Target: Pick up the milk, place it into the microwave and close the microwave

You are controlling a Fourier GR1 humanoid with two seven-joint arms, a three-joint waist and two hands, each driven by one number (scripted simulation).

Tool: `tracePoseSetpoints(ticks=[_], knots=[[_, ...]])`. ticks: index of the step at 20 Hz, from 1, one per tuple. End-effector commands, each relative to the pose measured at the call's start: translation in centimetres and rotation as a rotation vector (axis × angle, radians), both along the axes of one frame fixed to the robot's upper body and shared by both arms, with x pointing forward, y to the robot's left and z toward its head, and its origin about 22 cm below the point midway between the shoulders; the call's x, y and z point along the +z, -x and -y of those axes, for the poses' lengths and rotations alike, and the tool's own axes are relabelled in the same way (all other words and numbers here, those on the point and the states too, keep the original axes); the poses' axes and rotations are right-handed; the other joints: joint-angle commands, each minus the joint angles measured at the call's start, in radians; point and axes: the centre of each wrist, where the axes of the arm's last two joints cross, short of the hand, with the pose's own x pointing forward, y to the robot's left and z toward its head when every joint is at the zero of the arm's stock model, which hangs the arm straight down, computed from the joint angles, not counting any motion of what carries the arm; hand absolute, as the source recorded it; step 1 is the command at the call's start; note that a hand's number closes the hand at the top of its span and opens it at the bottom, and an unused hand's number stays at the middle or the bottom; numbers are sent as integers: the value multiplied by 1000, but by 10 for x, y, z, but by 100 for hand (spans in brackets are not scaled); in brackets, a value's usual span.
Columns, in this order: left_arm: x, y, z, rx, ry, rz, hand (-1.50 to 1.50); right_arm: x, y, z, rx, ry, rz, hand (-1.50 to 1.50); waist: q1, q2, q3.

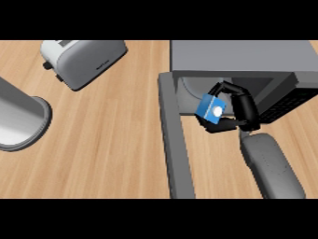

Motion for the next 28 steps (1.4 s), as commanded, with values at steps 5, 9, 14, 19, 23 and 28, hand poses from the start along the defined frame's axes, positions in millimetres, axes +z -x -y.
tracePoseSetpoints(ticks=[5,9,14,19,23,28], knots=[[12,6,4,-10,-31,42,-150,23,-49,-51,-77,198,25,150,27,7,1],[7,-11,3,-29,-13,23,-150,49,-77,-45,-144,258,2,150,22,12,1],[-1,-18,-8,-50,-11,44,-150,43,-87,-46,-208,329,13,150,54,25,1],[-5,-21,-8,-81,-5,51,-150,44,-93,-28,-290,311,10,150,76,35,1],[-4,-25,-11,-69,-6,69,-150,60,-101,-15,-406,379,81,150,85,38,1],[-7,-31,-6,-94,-10,48,-150,58,-102,-6,-466,489,169,150,97,48,2]])
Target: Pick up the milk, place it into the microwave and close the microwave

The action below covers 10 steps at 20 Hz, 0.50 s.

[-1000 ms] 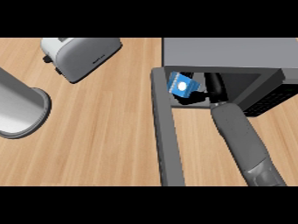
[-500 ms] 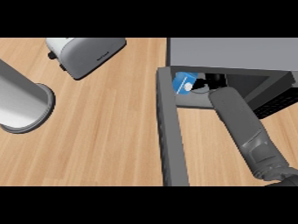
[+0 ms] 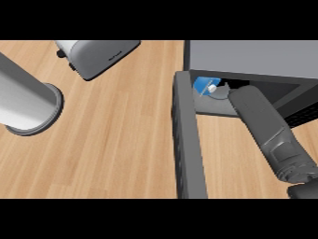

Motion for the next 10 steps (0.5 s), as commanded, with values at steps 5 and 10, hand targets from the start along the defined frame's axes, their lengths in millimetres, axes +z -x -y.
tracePoseSetpoints(ticks=[5,10], knots=[[-1,-7,4,-38,-2,-6,-150,6,-5,25,-138,188,71,150,38,11,-7],[3,-15,1,-26,-12,13,-150,9,-4,54,-326,198,33,-150,35,17,-7]])
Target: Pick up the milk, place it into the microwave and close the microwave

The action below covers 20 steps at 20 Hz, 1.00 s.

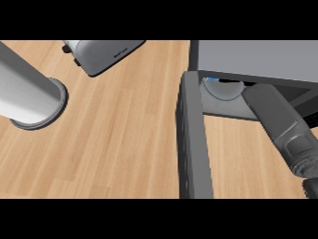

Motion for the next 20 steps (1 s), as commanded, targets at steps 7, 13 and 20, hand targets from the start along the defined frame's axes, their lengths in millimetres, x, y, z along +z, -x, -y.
tracePoseSetpoints(ticks=[7,13,20], knots=[[0,-8,-7,-3,-56,-19,-150,14,-6,12,-67,79,7,-150,21,3,1],[-3,-14,3,-78,-57,-42,-150,16,-7,7,40,44,-5,-150,19,2,2],[-8,-26,12,-142,-69,-52,-150,4,-3,-14,174,-114,-41,-150,-14,-6,1]])
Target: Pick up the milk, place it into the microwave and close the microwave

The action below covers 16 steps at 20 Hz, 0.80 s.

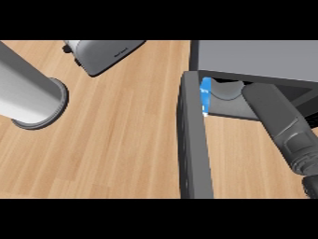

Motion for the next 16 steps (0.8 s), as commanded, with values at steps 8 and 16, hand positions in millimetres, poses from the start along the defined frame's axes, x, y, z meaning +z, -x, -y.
tracePoseSetpoints(ticks=[8,16], knots=[[-6,-18,21,-135,-1,15,-150,-5,2,-9,199,-318,-72,-150,-41,-22,-7],[-7,-32,38,-201,24,-12,150,-48,26,6,296,-511,-128,-150,-87,-42,-9]])
